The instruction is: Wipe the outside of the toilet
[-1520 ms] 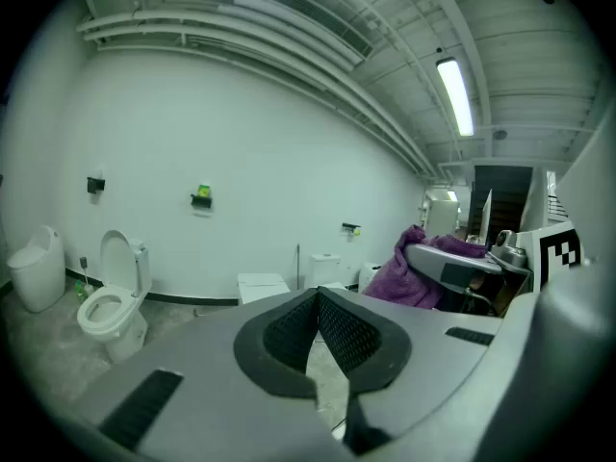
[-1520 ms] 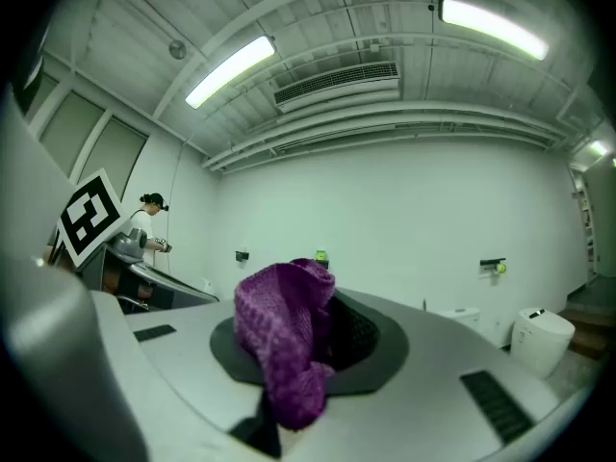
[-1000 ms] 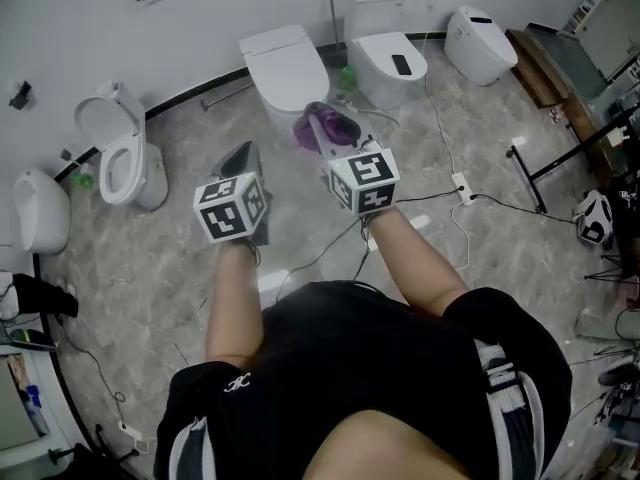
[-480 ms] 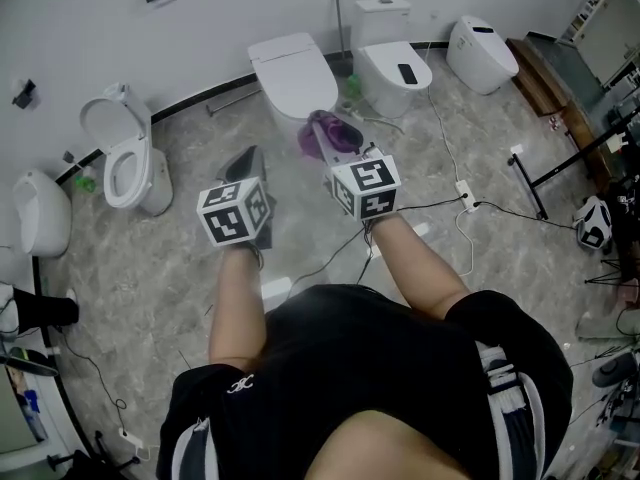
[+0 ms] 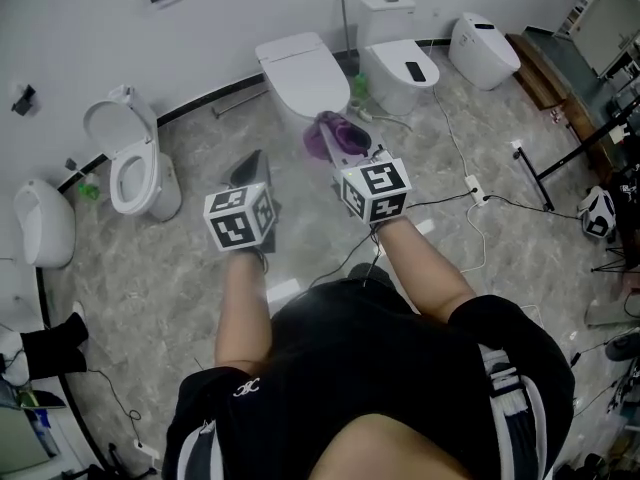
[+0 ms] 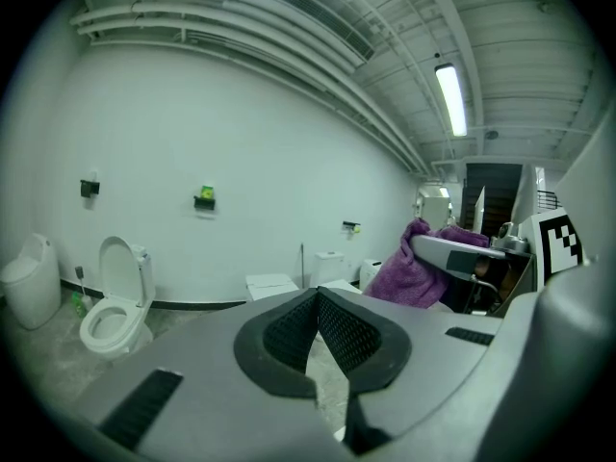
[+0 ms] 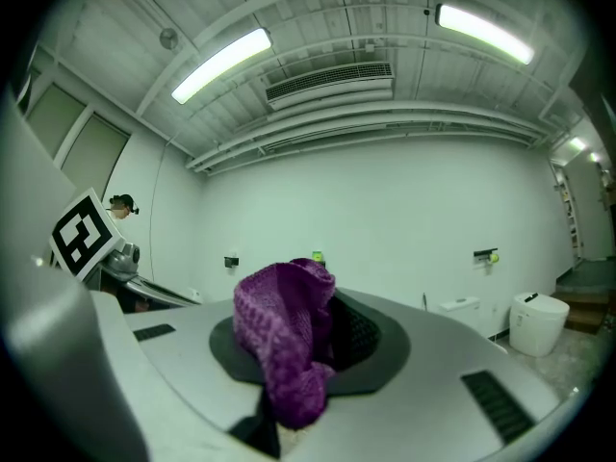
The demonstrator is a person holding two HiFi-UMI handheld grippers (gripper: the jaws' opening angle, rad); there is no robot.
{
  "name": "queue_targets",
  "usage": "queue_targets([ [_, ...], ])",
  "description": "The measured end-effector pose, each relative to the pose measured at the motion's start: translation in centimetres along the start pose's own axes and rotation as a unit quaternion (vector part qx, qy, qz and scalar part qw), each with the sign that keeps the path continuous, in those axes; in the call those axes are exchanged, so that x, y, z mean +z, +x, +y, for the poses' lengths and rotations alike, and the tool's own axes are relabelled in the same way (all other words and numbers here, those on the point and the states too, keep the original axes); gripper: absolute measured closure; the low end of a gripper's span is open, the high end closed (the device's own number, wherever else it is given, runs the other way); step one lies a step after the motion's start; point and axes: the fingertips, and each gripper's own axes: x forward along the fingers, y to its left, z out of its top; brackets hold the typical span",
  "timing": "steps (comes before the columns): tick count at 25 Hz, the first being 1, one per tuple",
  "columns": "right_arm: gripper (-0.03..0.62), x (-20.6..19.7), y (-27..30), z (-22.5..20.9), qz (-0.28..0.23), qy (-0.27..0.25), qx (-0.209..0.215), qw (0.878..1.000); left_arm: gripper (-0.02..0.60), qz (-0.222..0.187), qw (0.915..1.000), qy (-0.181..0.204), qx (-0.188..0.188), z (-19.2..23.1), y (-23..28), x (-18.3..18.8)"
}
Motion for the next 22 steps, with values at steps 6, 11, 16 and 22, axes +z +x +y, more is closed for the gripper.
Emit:
queue_targets([
  [6,0.511,-1.4,1.6,0.2,0.015,0.001,-0.004,1.0,0.574,0.009,0.9999,0.0,-0.006,1.7,1.1,-0.2],
  [11,0.511,-2.1,4.1,-2.2,0.01,0.007,0.0,1.0,0.574,0.015,0.9999,0.006,-0.003,2.3,4.4,0.3],
  [16,0.511,-2.2,8.4,-6.6,-0.007,0.019,-0.009,1.0,0.574,0.021,0.9994,0.025,0.008,3.5,9.5,2.0],
  [22,0.511,-1.8,14.5,-12.3,-0.011,0.02,0.004,1.0,0.574,0.013,0.999,0.038,0.021,4.5,16.9,6.1],
])
